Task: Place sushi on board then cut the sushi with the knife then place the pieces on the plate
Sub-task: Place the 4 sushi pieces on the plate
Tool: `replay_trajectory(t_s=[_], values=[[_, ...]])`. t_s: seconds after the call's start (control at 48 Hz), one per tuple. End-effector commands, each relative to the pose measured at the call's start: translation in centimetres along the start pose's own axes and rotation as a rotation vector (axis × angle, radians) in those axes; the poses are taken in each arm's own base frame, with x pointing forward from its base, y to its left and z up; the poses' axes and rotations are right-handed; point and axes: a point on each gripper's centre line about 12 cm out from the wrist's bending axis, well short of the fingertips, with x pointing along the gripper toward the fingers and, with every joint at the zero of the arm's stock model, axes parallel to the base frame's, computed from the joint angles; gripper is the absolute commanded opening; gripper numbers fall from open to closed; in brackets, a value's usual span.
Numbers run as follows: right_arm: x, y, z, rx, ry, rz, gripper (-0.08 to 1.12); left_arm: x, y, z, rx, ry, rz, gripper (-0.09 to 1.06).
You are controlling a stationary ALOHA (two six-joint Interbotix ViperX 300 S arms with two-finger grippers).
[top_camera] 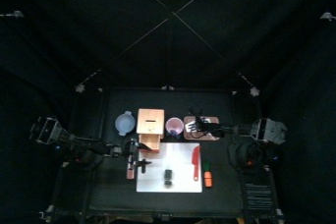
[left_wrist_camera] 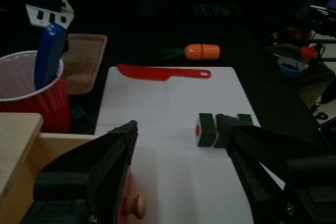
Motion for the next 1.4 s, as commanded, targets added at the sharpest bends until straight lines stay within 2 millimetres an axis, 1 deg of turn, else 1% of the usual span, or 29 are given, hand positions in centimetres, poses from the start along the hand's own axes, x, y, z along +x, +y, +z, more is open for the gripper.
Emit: replay_trajectory(t_s=[0.021,0.083,0.125,0.312,0.438,0.542,0.625,0.771,0.854,0.875,0.938,1.042,1.188,1.312,1.396], values=[[-0.7,0.8,0.6,0.032,-0.006,0.033,0.78,0.1,-0.1,0.4,0.002,-0.015,-0.003,0.97],[-0.6,0.7,0.4,0.039,0.002,0.029,0.84,0.0,-0.1,0.3,-0.001,-0.012,-0.003,0.97],[-0.5,0.7,0.3,0.038,0.006,0.026,0.85,0.0,-0.1,0.3,-0.001,-0.012,-0.003,0.97],[-1.1,0.2,0.2,0.035,0.002,0.015,0.85,0.0,-0.1,0.3,-0.002,-0.014,-0.002,0.97],[-2.4,-0.1,0.5,0.025,-0.017,0.024,0.85,0.1,-0.1,0.4,-0.004,-0.015,-0.001,0.96],[-4.3,0.3,0.1,0.007,-0.039,0.069,0.85,0.1,-0.1,0.4,-0.007,-0.014,-0.001,0.96],[-5.8,0.6,-0.8,-0.012,-0.044,0.111,0.85,0.1,0.0,0.5,-0.011,-0.016,0.002,0.97],[-8.8,2.3,-3.5,-0.107,-0.051,0.222,0.85,0.2,0.0,0.6,-0.018,-0.022,0.006,0.96],[-10.3,3.4,-5.7,-0.206,-0.057,0.303,0.85,0.3,0.0,0.8,-0.018,-0.026,0.008,0.97],[-10.9,4.0,-6.7,-0.26,-0.062,0.343,0.85,0.3,0.0,0.9,-0.018,-0.028,0.008,0.97],[-11.9,5.1,-8.7,-0.351,-0.063,0.424,0.85,0.3,0.2,0.9,-0.021,-0.03,0.012,0.96],[-12.7,6.7,-11.3,-0.438,-0.037,0.538,0.85,0.4,0.2,1.2,-0.022,-0.036,0.013,0.96],[-13.6,8.3,-12.9,-0.512,-0.031,0.637,0.85,0.7,0.4,1.8,-0.025,-0.053,0.023,0.97],[-14.2,8.7,-13.0,-0.572,-0.044,0.641,0.85,0.9,0.6,2.3,-0.028,-0.065,0.028,0.97],[-14.8,9.2,-13.0,-0.645,-0.063,0.638,0.85,1.0,0.6,2.4,-0.028,-0.068,0.028,0.96]])
